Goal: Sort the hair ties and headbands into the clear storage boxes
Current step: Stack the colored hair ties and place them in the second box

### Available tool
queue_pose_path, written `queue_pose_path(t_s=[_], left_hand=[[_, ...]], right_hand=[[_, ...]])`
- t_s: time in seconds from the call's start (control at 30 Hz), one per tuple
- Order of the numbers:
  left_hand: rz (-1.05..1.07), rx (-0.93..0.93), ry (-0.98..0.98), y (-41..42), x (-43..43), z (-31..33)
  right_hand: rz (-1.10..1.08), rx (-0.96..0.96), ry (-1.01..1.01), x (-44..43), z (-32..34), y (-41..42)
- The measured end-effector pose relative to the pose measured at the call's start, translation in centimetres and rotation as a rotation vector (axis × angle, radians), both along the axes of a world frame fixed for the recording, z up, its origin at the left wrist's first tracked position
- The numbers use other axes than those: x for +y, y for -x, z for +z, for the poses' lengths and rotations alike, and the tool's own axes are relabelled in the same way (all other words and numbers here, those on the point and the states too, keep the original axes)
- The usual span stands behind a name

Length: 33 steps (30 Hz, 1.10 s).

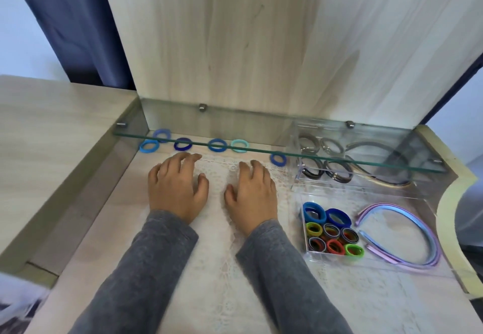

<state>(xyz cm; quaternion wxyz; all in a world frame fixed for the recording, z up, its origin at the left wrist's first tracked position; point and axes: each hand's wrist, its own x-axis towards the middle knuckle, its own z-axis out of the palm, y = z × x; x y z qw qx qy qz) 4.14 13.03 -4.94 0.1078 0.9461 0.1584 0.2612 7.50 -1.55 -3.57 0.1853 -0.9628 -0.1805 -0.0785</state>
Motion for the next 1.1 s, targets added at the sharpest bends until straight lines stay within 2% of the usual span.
queue_pose_path(t_s=[0.13, 0.43, 0.7, 0.83, 1.1], left_hand=[[0.094, 0.135, 0.047, -1.1, 1.7, -0.3], [0.171, 0.137, -0.036, -3.0, 3.9, 0.0], [0.176, 0.132, 0.008, -3.6, 4.5, -0.3], [0.181, 0.134, 0.041, -3.9, 5.0, -0.3], [0.047, 0.092, 0.131, -1.9, 4.8, -0.4]], right_hand=[[-0.15, 0.113, 0.024, 0.4, -0.5, -1.4], [-0.298, 0.122, 0.025, 0.5, -0.9, -2.3], [-0.288, -0.045, -0.028, 0.5, -1.3, -2.6], [-0.333, -0.066, -0.042, 0.4, -1.7, -2.9], [-0.372, -0.12, -0.122, 0.4, -2.3, -3.1]])
